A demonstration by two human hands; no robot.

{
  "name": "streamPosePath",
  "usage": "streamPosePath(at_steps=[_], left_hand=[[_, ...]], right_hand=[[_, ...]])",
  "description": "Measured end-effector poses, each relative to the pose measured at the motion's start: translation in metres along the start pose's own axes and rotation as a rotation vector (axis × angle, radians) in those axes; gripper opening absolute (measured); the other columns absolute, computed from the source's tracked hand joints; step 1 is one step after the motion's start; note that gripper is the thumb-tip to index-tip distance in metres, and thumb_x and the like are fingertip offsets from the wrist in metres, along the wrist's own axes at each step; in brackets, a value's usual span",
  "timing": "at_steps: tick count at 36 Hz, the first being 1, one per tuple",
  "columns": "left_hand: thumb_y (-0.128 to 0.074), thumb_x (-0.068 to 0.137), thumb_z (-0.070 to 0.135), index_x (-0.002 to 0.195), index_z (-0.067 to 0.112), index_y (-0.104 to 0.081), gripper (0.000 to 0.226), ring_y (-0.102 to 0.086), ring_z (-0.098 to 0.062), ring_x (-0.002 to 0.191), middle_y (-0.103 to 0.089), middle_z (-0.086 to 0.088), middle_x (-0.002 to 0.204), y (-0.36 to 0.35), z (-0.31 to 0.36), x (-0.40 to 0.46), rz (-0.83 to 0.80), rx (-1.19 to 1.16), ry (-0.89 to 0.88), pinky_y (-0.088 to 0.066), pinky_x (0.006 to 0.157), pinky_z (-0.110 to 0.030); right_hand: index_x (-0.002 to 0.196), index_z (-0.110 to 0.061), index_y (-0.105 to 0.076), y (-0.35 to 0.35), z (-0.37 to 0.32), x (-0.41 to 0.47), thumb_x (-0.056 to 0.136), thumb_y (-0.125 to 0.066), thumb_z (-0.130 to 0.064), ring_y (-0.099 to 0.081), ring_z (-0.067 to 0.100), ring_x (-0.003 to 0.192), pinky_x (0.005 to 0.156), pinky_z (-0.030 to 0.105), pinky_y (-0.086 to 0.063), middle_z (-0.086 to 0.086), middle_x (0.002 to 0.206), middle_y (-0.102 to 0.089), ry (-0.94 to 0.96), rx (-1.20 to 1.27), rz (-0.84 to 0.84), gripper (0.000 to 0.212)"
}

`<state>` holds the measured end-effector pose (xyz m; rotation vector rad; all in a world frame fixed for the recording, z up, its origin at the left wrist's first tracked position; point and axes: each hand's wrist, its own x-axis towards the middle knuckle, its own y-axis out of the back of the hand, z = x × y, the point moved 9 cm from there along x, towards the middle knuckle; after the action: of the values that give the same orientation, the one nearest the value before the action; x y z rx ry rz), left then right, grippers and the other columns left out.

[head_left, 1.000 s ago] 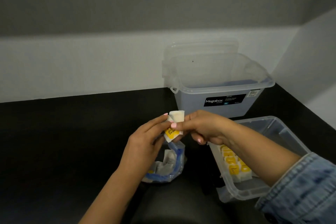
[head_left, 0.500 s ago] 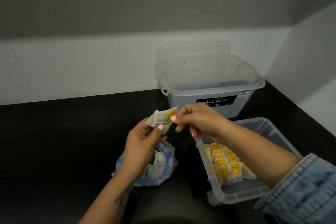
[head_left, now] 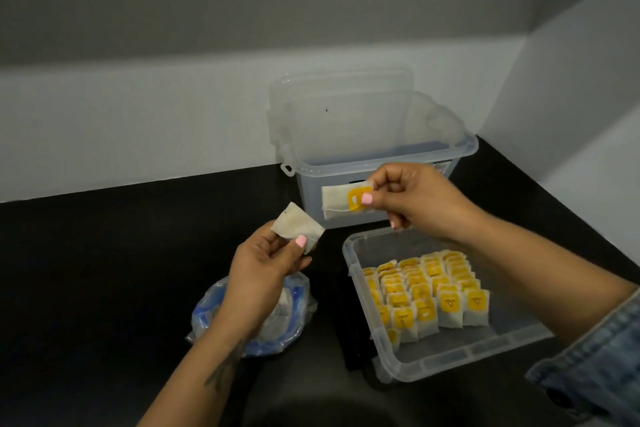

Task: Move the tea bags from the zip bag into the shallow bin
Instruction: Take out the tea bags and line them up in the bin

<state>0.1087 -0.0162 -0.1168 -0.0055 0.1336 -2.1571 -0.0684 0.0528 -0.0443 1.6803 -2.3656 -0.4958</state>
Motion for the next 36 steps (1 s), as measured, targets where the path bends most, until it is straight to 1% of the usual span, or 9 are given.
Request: streamPosePath(at_steps=[4, 9, 12, 16, 18, 24, 30, 33, 36], left_hand=[[-0.056, 0.089, 0.007, 0.111, 0.026, -0.059, 0.029, -0.067, -0.008, 0.097, -0.07, 0.003, 0.104, -0.006, 0.002, 0.002, 0.016, 0.006, -0.028, -0.056, 0.074, -0.019], [-0.056, 0.089, 0.007, 0.105, 0.031, -0.059, 0.029, -0.068, -0.008, 0.096, -0.07, 0.006, 0.101, -0.018, 0.003, 0.004, 0.019, 0.027, -0.051, -0.056, 0.072, -0.018], [-0.056, 0.089, 0.006, 0.104, 0.03, -0.06, 0.028, -0.067, -0.012, 0.098, -0.071, 0.004, 0.102, -0.026, 0.001, 0.003, 0.013, 0.038, -0.059, -0.056, 0.074, -0.02], [-0.056, 0.089, 0.004, 0.102, 0.029, -0.061, 0.028, -0.068, -0.011, 0.096, -0.073, 0.007, 0.096, -0.033, 0.002, 0.001, -0.001, 0.02, -0.065, -0.055, 0.071, -0.018], [-0.055, 0.089, 0.003, 0.101, 0.028, -0.061, 0.028, -0.068, -0.009, 0.094, -0.073, 0.008, 0.094, -0.036, 0.003, -0.001, -0.003, 0.013, -0.067, -0.055, 0.07, -0.016], [-0.056, 0.088, 0.003, 0.103, 0.026, -0.059, 0.027, -0.068, -0.007, 0.092, -0.071, 0.007, 0.096, -0.043, 0.005, -0.006, 0.003, 0.018, -0.07, -0.055, 0.069, -0.015], [-0.056, 0.088, 0.003, 0.099, 0.029, -0.059, 0.028, -0.068, -0.004, 0.09, -0.072, 0.013, 0.089, -0.044, 0.004, -0.008, 0.006, 0.025, -0.063, -0.055, 0.068, -0.015], [-0.057, 0.087, 0.004, 0.101, 0.027, -0.06, 0.027, -0.068, -0.006, 0.092, -0.071, 0.007, 0.095, -0.045, 0.002, -0.008, 0.003, 0.016, -0.055, -0.055, 0.07, -0.016], [-0.057, 0.087, 0.005, 0.106, 0.023, -0.061, 0.027, -0.068, -0.01, 0.095, -0.071, 0.002, 0.101, -0.048, -0.001, -0.007, -0.009, 0.027, -0.048, -0.056, 0.074, -0.02]], right_hand=[[0.08, -0.017, -0.065, 0.03, 0.007, -0.013, 0.082, -0.071, -0.014, -0.051, 0.002, 0.045, 0.046, 0.014, -0.043, -0.01, 0.058, -0.065, -0.021, -0.18, -0.1, 0.006], [0.076, -0.033, -0.066, 0.044, 0.039, -0.029, 0.079, -0.075, -0.025, -0.06, -0.005, 0.067, 0.062, 0.011, -0.044, -0.015, 0.071, -0.065, -0.107, -0.733, -0.282, 0.013], [0.088, -0.03, -0.069, 0.039, 0.068, -0.043, 0.083, -0.072, -0.027, -0.059, -0.001, 0.077, 0.076, 0.016, -0.048, -0.017, 0.078, -0.063, -0.192, -0.961, -0.417, 0.006], [0.098, -0.026, -0.068, 0.031, 0.103, -0.054, 0.085, -0.067, -0.028, -0.057, 0.005, 0.086, 0.078, 0.023, -0.048, -0.014, 0.085, -0.059, -0.18, -1.199, -0.523, 0.013], [0.096, -0.027, -0.067, 0.028, 0.12, -0.058, 0.085, -0.066, -0.026, -0.057, 0.009, 0.091, 0.08, 0.024, -0.048, -0.011, 0.087, -0.057, -0.182, -1.241, -0.558, 0.011], [0.094, -0.025, -0.065, 0.018, 0.141, -0.056, 0.087, -0.06, -0.022, -0.052, 0.009, 0.083, 0.075, 0.023, -0.045, -0.005, 0.091, -0.061, -0.073, -1.348, -0.534, 0.009], [0.096, -0.023, -0.064, 0.007, 0.144, -0.057, 0.088, -0.057, -0.021, -0.049, 0.011, 0.081, 0.073, 0.025, -0.042, -0.005, 0.086, -0.053, 0.018, -1.415, -0.545, 0.011], [0.093, -0.024, -0.062, 0.004, 0.141, -0.058, 0.089, -0.055, -0.02, -0.048, 0.011, 0.08, 0.073, 0.025, -0.041, -0.005, 0.084, -0.051, 0.062, -1.419, -0.54, 0.009], [0.083, -0.028, -0.05, 0.005, 0.138, -0.059, 0.088, -0.056, -0.022, -0.045, 0.011, 0.076, 0.07, 0.024, -0.038, -0.008, 0.075, -0.045, 0.063, -1.408, -0.532, 0.01]])
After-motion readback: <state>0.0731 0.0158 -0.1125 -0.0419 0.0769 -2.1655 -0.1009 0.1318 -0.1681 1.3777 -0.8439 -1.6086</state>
